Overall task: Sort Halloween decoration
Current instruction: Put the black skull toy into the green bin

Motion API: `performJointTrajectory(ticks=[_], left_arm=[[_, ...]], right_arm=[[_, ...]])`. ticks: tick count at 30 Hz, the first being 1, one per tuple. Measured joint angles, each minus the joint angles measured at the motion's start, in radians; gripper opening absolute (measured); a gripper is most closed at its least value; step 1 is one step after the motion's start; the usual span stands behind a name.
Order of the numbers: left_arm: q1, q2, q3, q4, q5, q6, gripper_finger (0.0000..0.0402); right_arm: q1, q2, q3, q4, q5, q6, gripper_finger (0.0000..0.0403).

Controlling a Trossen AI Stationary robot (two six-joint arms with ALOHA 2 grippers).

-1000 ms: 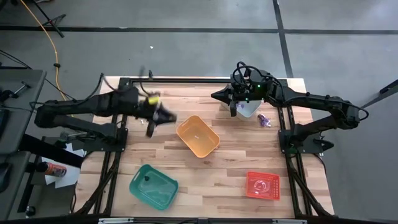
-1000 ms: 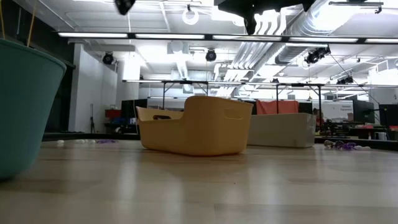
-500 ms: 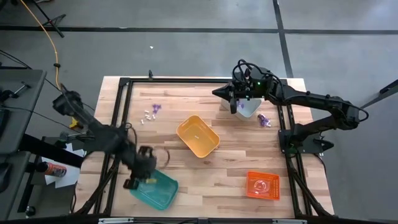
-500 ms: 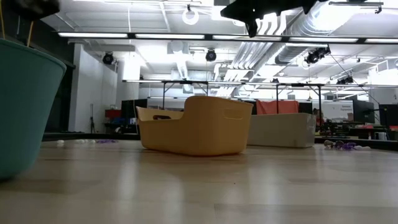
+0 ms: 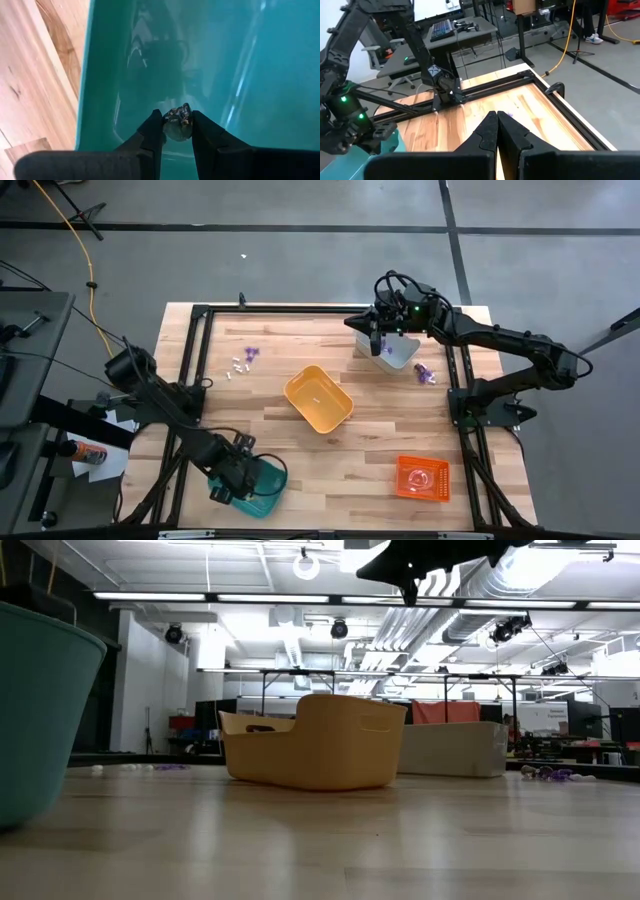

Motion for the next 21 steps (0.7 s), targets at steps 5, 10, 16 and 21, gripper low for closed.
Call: performJointTrajectory(ticks=[5,10,16,21], left_arm=[[0.000,0.044,0.000,0.001,0.000,0.000,0.0059],[0.003,0.058,0.000,0.005,0.000,-0.016,0.0077],[0.004,0.058,0.000,0.004,0.001,-0.061,0.0105],[0.004,0.058,0.000,0.004,0.004,-0.080,0.0122]], right_arm=[[0.000,0.000,0.000,-0.005,0.000,0.000,0.0000],[0.000,0.000,0.000,-0.009,0.000,0.000,0.0000],[0.000,0.000,0.000,-0.009,0.000,0.000,0.0000],[0.000,0.000,0.000,-0.009,0.000,0.000,0.0000]])
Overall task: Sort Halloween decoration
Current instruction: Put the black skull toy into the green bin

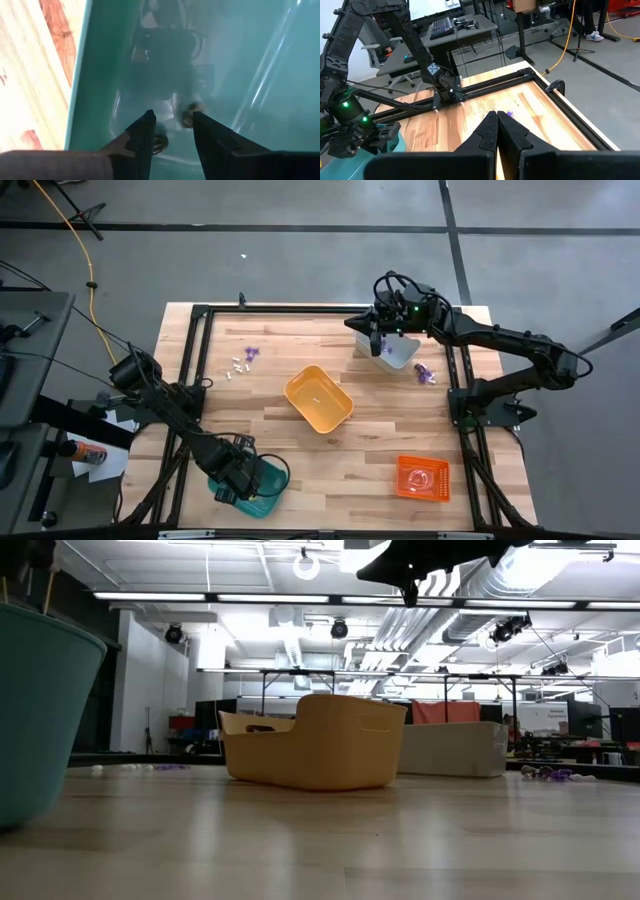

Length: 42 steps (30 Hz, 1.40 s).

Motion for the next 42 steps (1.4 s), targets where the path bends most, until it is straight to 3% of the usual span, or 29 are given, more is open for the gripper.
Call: performJointTrajectory(ticks=[6,10,15,18,23,26,29,33,37,42], left_arm=[[0.009,-0.017,0.000,-0.025,0.043,0.033,0.0141],[0.054,-0.114,0.000,-0.132,0.026,0.068,0.0150],[0.170,-0.353,0.000,-0.267,-0.104,0.135,0.0152],[0.271,-0.512,0.000,-0.268,-0.240,0.191,0.0150],[0.503,-0.714,0.001,-0.094,-0.520,0.331,0.0150],[0.674,-0.770,0.001,0.077,-0.548,0.416,0.0145],[0.832,-0.781,0.001,0.249,-0.443,0.519,0.0131],[1.000,-0.745,-0.039,0.557,-0.172,0.606,0.0098],[1.118,-0.653,-0.131,0.870,0.077,0.535,0.0051],[1.185,-0.481,-0.200,1.148,0.257,0.376,0.0005]], right_arm=[[0.000,0.000,0.000,0.000,0.000,0.005,0.0000],[0.000,0.000,0.000,0.000,0.000,0.007,0.0000],[0.000,0.000,0.000,0.000,0.000,0.008,0.0000],[0.000,0.000,0.000,0.000,0.000,0.007,0.0000],[0.000,0.000,0.000,0.000,0.000,0.009,0.0000],[0.000,0.000,0.000,0.000,0.000,0.011,0.0000],[0.000,0.000,0.000,0.000,0.000,0.011,0.0000],[0.001,0.000,0.000,0.001,0.000,0.011,0.0000],[0.001,0.000,0.000,0.002,-0.001,0.010,0.0000],[0.001,0.000,0.000,0.011,-0.010,-0.012,0.0000]])
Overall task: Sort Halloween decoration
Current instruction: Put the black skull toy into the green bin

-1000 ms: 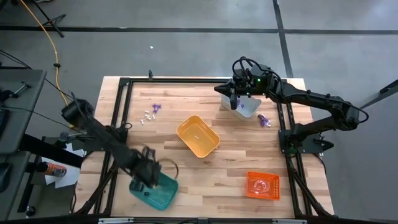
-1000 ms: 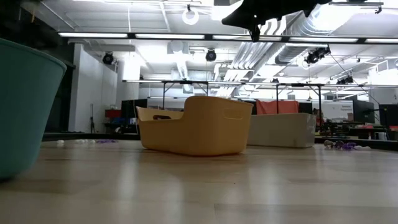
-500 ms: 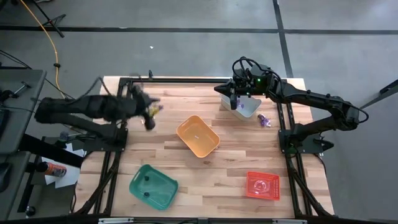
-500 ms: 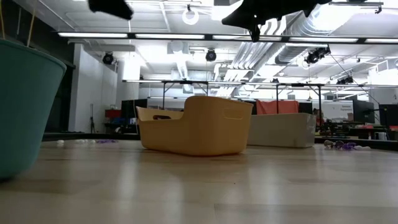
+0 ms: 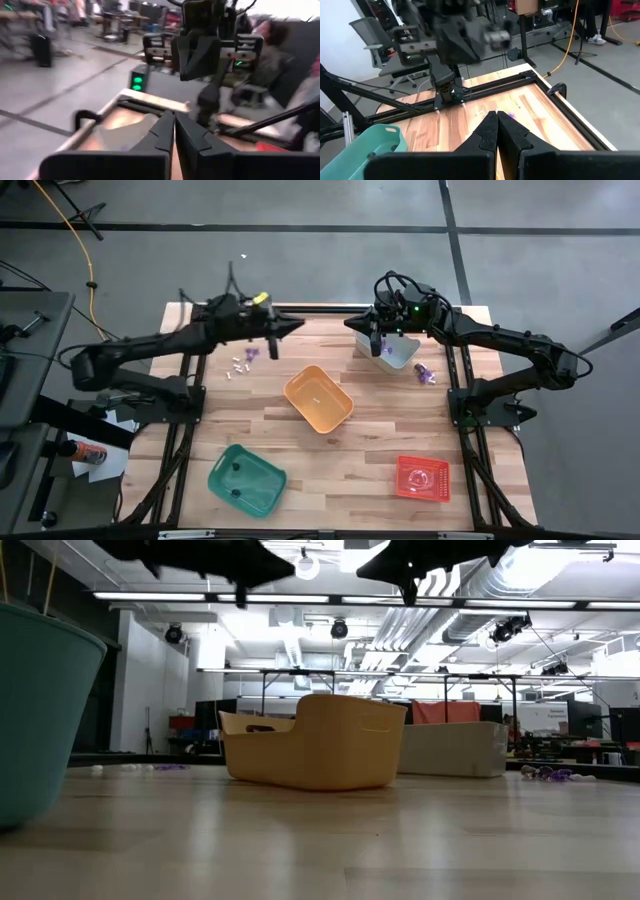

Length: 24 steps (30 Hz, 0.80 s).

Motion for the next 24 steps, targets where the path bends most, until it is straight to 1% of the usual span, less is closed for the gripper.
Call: performJointTrajectory(ticks=[3,5,7,12,18,24], left_arm=[[0.001,0.074,0.001,0.135,0.069,-0.085,0.0005],[-0.013,0.100,0.001,0.203,0.081,-0.119,0.0001],[-0.025,0.106,0.001,0.235,0.081,-0.130,0.0002],[-0.031,0.085,0.001,0.227,0.078,-0.129,0.0001],[-0.031,0.063,0.001,0.226,0.076,-0.043,0.0001],[-0.031,0.058,0.001,0.229,0.075,-0.043,0.0001]], right_arm=[[0.000,0.000,0.000,0.006,-0.001,-0.006,0.0000],[0.000,0.000,0.000,0.013,-0.002,-0.007,0.0000],[0.000,0.000,0.000,0.017,-0.002,-0.007,0.0000],[0.000,0.000,0.000,0.020,-0.002,-0.007,0.0000],[0.000,0.000,0.000,0.022,-0.002,-0.001,0.0000],[0.000,0.000,0.000,0.023,-0.002,0.020,0.0000]])
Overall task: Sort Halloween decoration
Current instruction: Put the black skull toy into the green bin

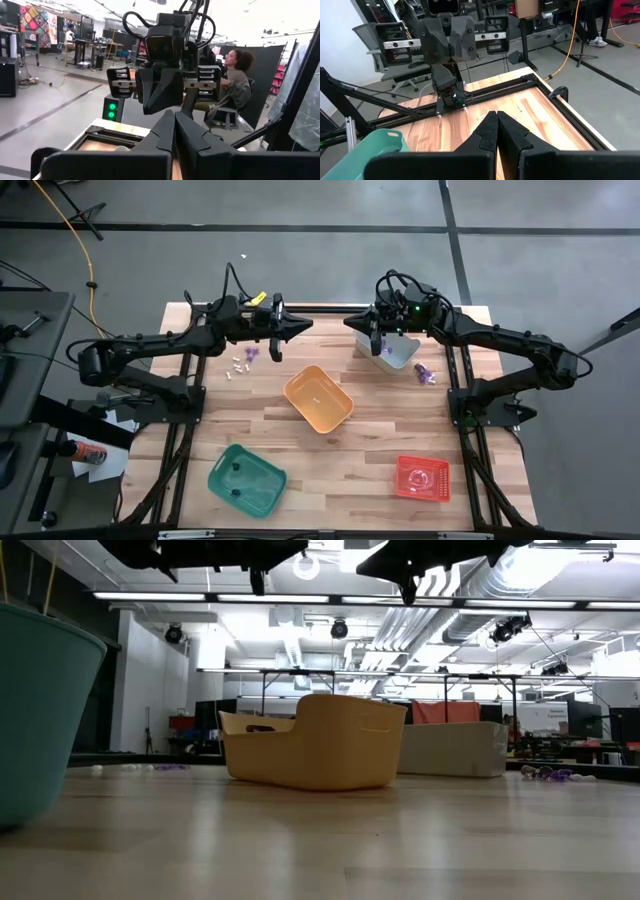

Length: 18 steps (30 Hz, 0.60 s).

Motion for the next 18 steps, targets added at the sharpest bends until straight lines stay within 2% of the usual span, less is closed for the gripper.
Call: performJointTrajectory(ticks=[6,10,18], left_arm=[[0.000,0.000,0.000,-0.001,-0.001,-0.011,0.0001],[0.000,0.000,0.000,-0.010,-0.003,-0.016,0.0000],[-0.005,0.000,0.000,-0.196,-0.037,0.070,0.0000]], right_arm=[[0.000,0.000,0.000,0.005,-0.004,-0.017,0.0000],[0.001,0.000,0.000,0.047,-0.116,-0.068,0.0000],[0.008,0.000,0.000,0.120,-0.132,-0.058,0.0000]])
